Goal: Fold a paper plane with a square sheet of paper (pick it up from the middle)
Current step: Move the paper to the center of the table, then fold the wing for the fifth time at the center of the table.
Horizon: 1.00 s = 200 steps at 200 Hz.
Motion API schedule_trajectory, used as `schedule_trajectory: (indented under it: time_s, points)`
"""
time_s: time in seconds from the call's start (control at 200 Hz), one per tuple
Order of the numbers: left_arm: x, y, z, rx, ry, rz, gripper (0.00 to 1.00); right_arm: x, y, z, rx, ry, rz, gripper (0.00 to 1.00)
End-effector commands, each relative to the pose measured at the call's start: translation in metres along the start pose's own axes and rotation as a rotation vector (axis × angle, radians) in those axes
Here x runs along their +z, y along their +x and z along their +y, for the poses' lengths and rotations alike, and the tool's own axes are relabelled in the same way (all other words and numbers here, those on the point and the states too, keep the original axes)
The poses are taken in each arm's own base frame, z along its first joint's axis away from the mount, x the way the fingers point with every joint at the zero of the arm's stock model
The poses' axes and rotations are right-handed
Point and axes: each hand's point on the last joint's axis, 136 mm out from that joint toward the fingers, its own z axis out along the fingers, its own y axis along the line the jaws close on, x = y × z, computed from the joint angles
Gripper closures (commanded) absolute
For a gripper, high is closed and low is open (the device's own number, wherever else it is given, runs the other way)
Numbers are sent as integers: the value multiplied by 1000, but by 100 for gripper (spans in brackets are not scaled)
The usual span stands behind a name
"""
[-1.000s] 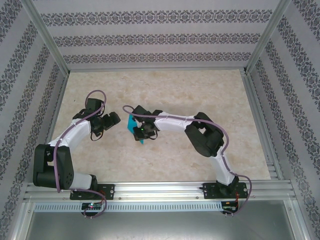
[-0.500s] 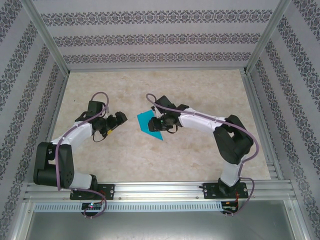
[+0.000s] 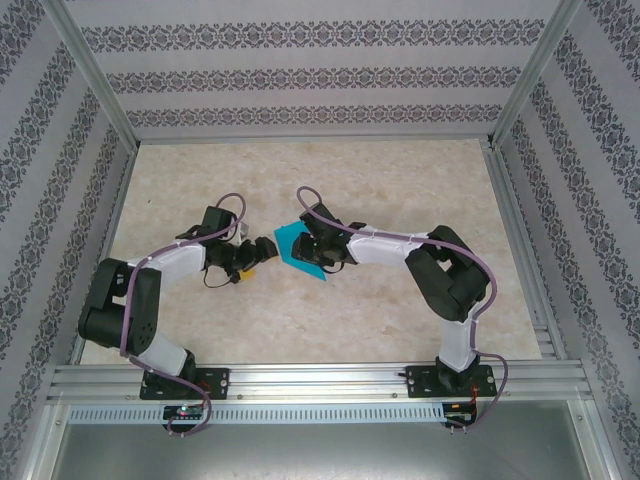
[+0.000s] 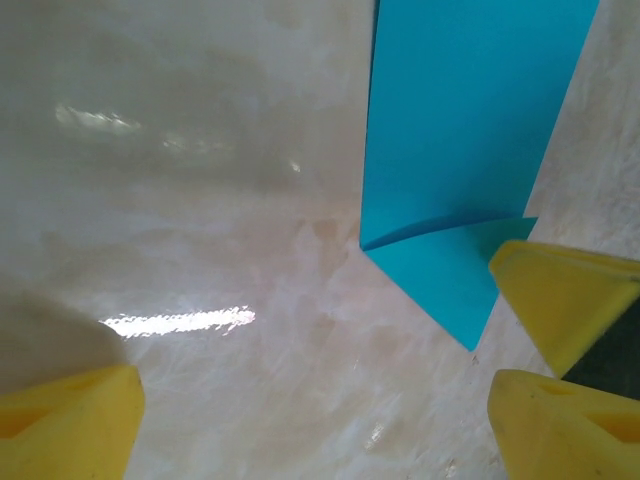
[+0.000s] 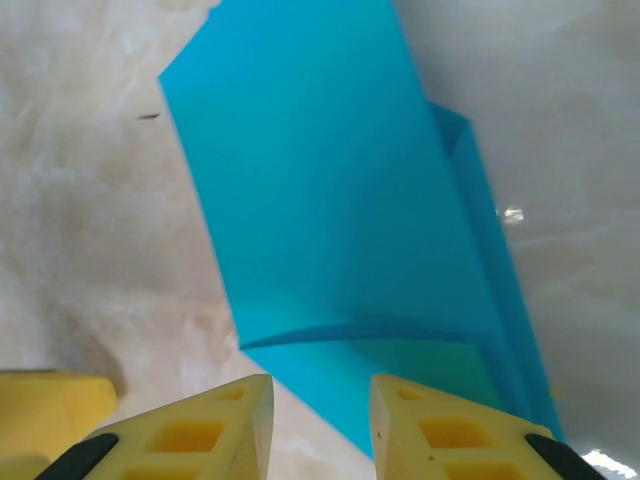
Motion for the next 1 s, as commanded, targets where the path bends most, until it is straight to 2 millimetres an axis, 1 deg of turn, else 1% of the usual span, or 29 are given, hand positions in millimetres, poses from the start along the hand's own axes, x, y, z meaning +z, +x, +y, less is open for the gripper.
schedule_trajectory:
  time_s: [0.0,0.195,0.305,0.525,0.714,0.779,0.889,0.994]
  points:
    - [4,-3,-22,38,54,6,13,10,-5,-9,56,2,-21,69]
    - [13,0,-35,52,79,21,19,17,1,-27,107,13,1,69]
    - [17,0,-45,66,104,30,25,20,5,-36,153,-3,20,69]
    - [27,0,-58,71,144,39,38,26,13,-48,265,-100,62,70]
    - [35,-9,-63,54,153,20,44,23,15,-56,295,-111,74,70]
    - [39,-10,-60,42,138,18,46,22,15,-58,299,-110,76,70]
    - [44,-12,-55,24,127,26,47,22,16,-62,303,-106,82,70]
    - [47,-12,-57,19,142,30,48,23,17,-64,304,-107,88,71]
